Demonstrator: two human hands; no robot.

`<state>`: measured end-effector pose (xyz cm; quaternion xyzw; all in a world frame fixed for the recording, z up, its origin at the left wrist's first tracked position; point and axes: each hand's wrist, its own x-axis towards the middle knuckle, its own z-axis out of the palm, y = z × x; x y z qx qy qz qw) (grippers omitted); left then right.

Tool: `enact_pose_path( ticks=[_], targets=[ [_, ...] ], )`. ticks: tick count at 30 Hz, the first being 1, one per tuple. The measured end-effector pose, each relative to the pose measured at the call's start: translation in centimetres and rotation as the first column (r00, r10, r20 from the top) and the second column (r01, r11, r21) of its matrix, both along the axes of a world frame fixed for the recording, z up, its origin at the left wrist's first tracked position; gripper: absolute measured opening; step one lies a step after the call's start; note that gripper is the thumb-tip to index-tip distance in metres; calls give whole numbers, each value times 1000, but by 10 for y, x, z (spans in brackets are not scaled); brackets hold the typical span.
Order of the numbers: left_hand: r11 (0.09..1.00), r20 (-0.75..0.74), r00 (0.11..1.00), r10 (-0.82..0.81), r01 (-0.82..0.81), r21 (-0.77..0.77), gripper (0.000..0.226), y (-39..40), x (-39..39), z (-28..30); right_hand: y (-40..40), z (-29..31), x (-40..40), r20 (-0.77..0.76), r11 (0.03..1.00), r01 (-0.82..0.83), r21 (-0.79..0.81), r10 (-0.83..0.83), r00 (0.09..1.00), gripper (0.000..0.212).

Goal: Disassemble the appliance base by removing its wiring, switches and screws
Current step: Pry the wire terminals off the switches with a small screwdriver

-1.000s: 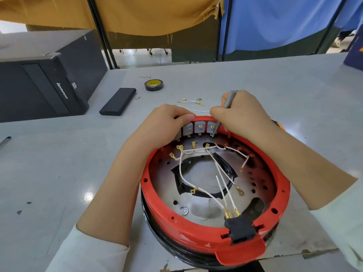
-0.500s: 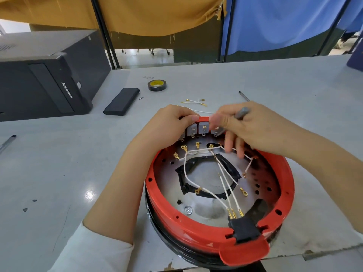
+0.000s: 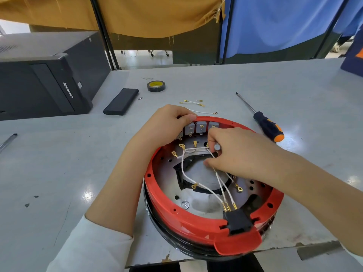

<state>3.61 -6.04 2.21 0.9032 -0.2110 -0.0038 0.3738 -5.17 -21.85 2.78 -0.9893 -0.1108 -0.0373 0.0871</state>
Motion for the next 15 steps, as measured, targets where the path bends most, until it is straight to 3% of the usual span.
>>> enact_pose_path(
  ticks=[3, 8, 11, 15],
  targets=[
    [1000, -6, 1000, 0, 0, -9, 24, 0, 0, 0, 5, -5, 1, 99, 1000, -4, 21, 2, 995, 22],
    [1000, -18, 1000, -3, 3, -16, 23, 0, 1, -1, -8, -7, 7, -5, 990, 14, 141, -14, 1000, 17],
    [1000, -5, 1000, -10, 10, -8, 24, 0, 1, -2, -15, -9, 5, -74, 981, 40, 190, -26, 997, 24],
    [1000, -2, 1000, -11, 11, -1, 24, 0, 1, -2, -10, -8, -3, -90, 994, 53, 95, -44, 995, 38]
  ],
)
